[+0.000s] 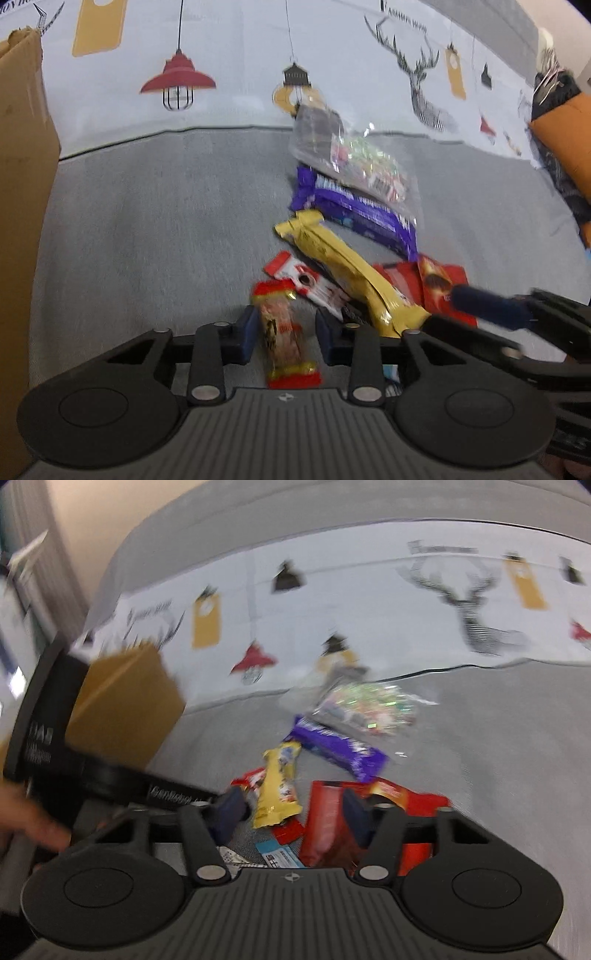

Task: Organize snacks
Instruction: 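Grasp a red-wrapped snack with the left tool while the right tool grasps a yellow bar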

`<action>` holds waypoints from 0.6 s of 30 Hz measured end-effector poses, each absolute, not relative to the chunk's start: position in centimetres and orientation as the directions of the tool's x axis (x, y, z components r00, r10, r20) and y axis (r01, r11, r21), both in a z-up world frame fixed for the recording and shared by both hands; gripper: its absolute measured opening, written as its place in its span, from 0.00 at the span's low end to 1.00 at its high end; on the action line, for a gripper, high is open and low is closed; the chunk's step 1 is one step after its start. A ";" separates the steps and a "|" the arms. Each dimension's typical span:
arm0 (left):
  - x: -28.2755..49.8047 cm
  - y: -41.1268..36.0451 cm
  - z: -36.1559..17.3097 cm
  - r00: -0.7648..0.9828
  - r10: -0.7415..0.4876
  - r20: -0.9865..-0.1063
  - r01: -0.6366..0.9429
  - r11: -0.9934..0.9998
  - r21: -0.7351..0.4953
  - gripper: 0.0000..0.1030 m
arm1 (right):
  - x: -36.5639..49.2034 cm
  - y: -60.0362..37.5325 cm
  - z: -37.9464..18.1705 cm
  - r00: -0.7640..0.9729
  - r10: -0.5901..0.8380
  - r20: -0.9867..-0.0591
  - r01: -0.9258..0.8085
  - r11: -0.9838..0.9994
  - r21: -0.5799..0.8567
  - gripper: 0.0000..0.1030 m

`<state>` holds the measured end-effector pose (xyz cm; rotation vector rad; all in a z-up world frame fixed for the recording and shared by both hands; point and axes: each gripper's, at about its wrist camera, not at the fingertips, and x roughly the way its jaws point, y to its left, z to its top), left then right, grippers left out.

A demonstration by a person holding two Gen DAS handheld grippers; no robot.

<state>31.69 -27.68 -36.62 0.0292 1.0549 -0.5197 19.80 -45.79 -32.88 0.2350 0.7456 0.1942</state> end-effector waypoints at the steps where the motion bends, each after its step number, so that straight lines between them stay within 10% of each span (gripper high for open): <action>1: 31.6 -27.7 -36.7 0.406 -0.389 -0.827 0.430 0.880 -0.203 0.23 | 20.5 -45.5 -33.2 0.709 0.269 -0.652 -0.102 0.954 0.282 0.41; 18: 31.7 -25.8 -36.6 0.348 -0.446 -0.824 0.512 0.827 -0.231 0.20 | 23.3 -42.7 -35.1 0.667 0.215 -0.713 -0.146 0.977 0.157 0.27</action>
